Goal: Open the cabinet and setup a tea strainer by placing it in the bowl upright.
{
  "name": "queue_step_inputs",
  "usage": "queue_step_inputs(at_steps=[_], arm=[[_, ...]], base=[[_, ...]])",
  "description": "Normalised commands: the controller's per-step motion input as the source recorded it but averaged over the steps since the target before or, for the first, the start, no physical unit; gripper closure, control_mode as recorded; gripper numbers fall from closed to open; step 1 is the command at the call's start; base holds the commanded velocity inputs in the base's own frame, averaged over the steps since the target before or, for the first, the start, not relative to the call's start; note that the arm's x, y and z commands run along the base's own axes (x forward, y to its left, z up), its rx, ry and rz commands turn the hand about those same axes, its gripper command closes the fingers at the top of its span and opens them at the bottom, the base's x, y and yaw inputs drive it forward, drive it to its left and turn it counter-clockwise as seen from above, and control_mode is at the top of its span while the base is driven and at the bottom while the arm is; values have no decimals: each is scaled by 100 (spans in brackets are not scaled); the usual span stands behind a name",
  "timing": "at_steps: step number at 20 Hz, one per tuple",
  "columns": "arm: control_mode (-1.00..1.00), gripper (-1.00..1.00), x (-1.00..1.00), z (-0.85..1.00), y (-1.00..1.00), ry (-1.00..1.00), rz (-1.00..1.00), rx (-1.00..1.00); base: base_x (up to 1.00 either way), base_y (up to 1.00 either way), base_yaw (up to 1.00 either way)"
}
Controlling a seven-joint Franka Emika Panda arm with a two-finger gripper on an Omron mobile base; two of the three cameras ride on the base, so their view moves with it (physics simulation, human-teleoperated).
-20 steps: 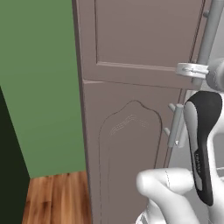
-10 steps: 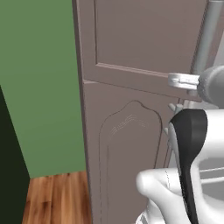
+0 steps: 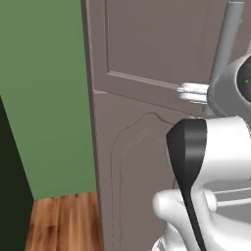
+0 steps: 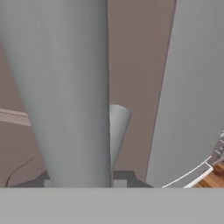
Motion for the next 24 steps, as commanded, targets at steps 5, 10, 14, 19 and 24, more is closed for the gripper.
queue_step_inputs(at_steps=[5,10,14,19,24], arm=[[-100,100,-23,0,14,4,-13,0],[-100,100,-12,0,21,0,-8,0],[-100,-100,-1,0,22,0,-3,0],[-100,-100,0,0,4,0,0,0],[-100,-100,0,0,3,0,0,0]], base=[[0,0,0],[0,0,0],[0,0,0],[0,0,0],[0,0,0]])
